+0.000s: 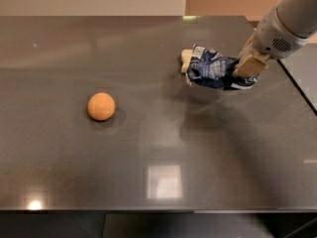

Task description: Move blue chip bag near sponge

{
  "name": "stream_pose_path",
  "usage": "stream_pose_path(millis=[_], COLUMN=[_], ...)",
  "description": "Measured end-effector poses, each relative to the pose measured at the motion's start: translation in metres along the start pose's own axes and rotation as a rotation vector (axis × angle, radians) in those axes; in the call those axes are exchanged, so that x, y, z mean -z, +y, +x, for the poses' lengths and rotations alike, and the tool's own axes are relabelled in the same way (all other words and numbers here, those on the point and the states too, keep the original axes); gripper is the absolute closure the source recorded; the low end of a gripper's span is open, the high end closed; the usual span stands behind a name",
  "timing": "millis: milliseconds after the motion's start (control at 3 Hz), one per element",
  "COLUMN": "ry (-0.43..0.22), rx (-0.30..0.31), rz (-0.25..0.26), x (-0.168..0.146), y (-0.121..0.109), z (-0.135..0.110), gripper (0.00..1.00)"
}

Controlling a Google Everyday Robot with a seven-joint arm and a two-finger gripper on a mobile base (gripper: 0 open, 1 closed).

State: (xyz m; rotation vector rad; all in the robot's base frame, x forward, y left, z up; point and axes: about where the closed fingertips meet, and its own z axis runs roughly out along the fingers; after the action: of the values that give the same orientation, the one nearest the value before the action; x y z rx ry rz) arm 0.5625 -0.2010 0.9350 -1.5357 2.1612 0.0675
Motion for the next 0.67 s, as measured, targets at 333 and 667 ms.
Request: stream_pose_path(millis=[333,667], ry=[-0.035,-0.066], rx=[-0.081,-0.171], rz=[0.029,0.061], x=[-0.015,-0.03], y=[-0.031,-0.058], z=[0.001,0.005], gripper=[1.0,0.82])
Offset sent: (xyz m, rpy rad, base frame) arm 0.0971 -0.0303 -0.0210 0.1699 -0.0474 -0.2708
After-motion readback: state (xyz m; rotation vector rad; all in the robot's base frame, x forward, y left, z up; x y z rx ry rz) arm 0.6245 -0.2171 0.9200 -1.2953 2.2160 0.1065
